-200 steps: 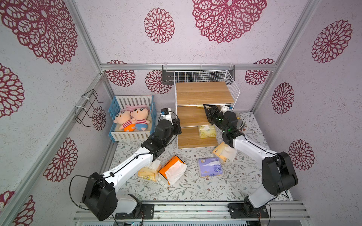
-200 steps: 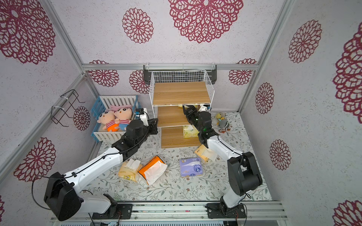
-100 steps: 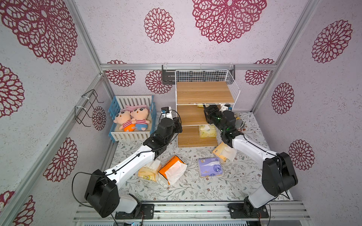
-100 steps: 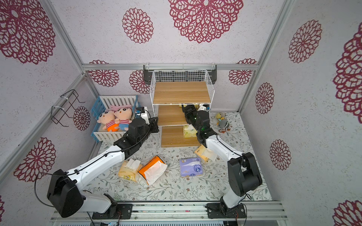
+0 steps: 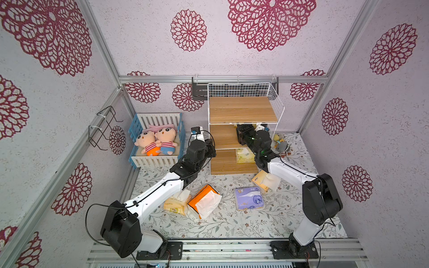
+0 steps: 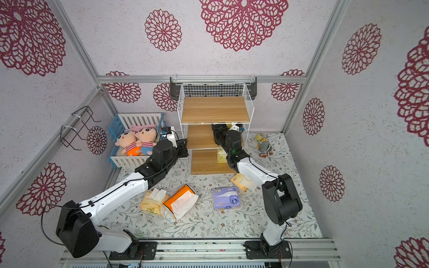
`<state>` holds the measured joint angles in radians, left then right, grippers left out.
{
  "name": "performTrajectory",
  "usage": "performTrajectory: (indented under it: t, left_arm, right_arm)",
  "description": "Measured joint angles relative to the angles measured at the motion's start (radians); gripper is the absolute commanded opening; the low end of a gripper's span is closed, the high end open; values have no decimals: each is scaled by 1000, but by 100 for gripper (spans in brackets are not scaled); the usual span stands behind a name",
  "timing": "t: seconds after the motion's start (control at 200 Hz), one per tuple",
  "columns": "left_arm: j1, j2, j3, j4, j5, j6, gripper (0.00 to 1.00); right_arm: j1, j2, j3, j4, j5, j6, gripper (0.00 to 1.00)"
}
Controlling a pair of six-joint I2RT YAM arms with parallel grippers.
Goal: Remove the tissue boxes from the shelf
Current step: Pick up a box of tissues from the shelf.
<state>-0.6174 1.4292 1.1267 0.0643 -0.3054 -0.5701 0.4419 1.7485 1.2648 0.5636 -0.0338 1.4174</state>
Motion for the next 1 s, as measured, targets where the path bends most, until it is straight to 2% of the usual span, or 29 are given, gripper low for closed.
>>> performTrajectory:
  t: [0.18,0.375,0.605,1.001]
  left_arm:
    - [0,-2,0,-5,-2,3,2]
    - [0,-4,0,-10,-13,6,2]
    - [-2,-4,8,-26,-18,6,2]
    - [-2,-3,31,-72,-22,6,2]
  right_arm:
    - [19,9,-22,66,-57,26,74]
    - [40,-43,-93,92,-108,37,73]
    - [92,-148,-169,-33,-158,-32,73]
    - [93,-323,-207,-370,-116,-287,71]
